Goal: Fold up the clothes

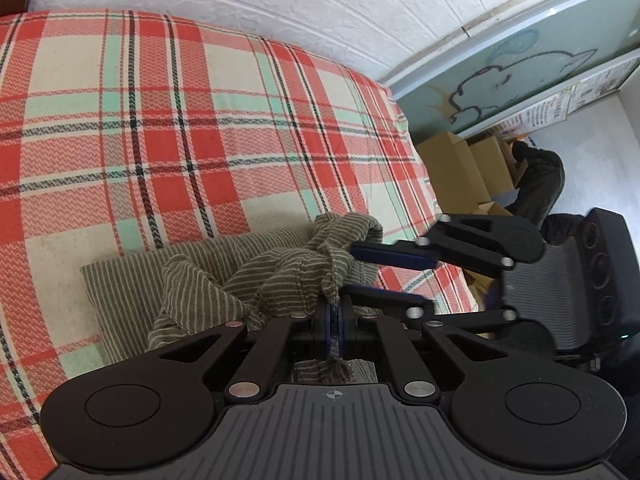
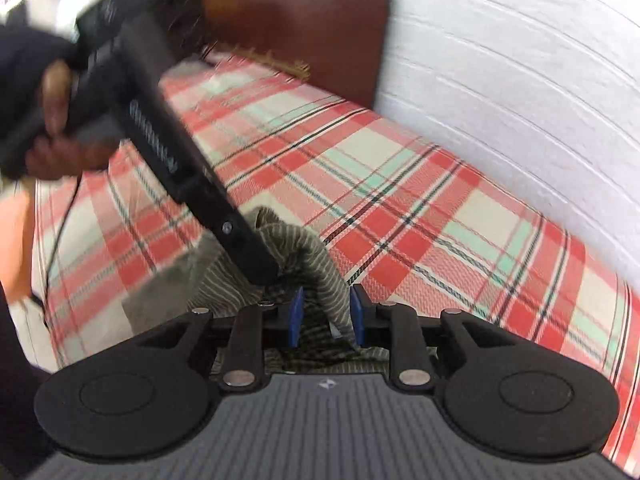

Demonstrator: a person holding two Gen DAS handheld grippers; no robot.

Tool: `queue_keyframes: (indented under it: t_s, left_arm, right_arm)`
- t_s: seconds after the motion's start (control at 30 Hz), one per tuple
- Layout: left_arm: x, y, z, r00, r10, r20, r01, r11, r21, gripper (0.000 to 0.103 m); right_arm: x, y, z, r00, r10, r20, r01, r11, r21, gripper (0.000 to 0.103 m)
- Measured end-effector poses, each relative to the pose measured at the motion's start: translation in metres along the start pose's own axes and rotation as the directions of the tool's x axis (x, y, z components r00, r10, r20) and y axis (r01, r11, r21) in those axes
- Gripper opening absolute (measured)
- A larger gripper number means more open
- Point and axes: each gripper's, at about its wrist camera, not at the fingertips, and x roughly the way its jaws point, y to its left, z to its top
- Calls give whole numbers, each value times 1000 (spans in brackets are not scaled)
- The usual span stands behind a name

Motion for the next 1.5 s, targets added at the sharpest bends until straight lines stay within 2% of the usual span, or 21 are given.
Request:
queue_keyframes:
  t_s: [0.07,0.17,0.23,0.33,0.5,0.6,0.7,0.8,0.87,0.93,1.03,1.1,1.13,1.17,1.23,1.33,1.4,1.43,1.5]
  left_arm:
    - [-1,-1,1,1000,3,-3,-3,1000,9,5]
    - [-2,-2,1,1000,16,-8,-16,1000,24,14]
    - [-4,-3,2,999,35,-4,-35,999,35,22]
    - [-11,-4,2,998,64,18,-65,997,43,23]
    - [-30,-5,1,984,168,57,-172,983,68,24]
    - [-41,-8,1,967,244,74,-250,964,92,24]
    - [-53,-16,2,943,314,114,-327,937,124,24]
    - [-58,-36,4,907,393,153,-418,884,208,24]
    - [-55,-53,4,892,421,163,-451,845,289,25]
    - [-48,-65,4,892,421,163,-451,826,339,27]
    - [-35,-76,4,890,427,158,-453,801,391,37]
    - [-26,-74,2,878,455,150,-475,787,394,38]
    - [-23,-72,2,874,463,146,-481,785,391,38]
    - [-22,-69,1,877,459,142,-476,794,378,38]
    - [-24,-65,0,878,457,143,-476,802,361,38]
    - [-30,-60,0,872,468,144,-488,803,342,38]
    - [-33,-54,0,867,478,139,-496,804,329,38]
    - [-34,-51,1,865,483,136,-499,804,323,38]
    - [-35,-47,1,861,492,129,-506,804,311,38]
  right_arm:
    - [8,-1,3,1000,2,-7,-2,1000,-20,27]
    - [18,-13,9,999,43,-8,-42,999,34,6]
    - [22,-28,15,997,73,10,-73,990,122,6]
    - [24,-48,24,993,112,40,-118,967,228,5]
    - [33,-53,31,992,124,26,-126,960,250,5]
    - [39,-56,31,991,135,26,-136,947,290,5]
    - [45,-55,31,990,142,23,-142,938,316,6]
    - [50,-56,32,989,145,19,-143,929,341,6]
    - [53,-59,32,988,153,21,-149,917,370,6]
    - [56,-62,31,988,156,20,-151,905,397,6]
    - [56,-64,29,987,157,24,-152,894,421,6]
    - [55,-65,29,988,152,27,-149,892,426,9]
    - [54,-66,28,988,150,29,-148,891,429,9]
    - [52,-66,28,989,145,39,-147,889,434,10]
    - [44,-67,27,989,130,66,-146,883,447,17]
    - [27,-72,20,976,157,149,-212,832,513,17]
    - [25,-72,14,959,218,179,-282,780,559,19]
    - [29,-72,10,951,250,182,-309,753,581,19]
    - [43,-71,5,952,262,159,-302,717,628,24]
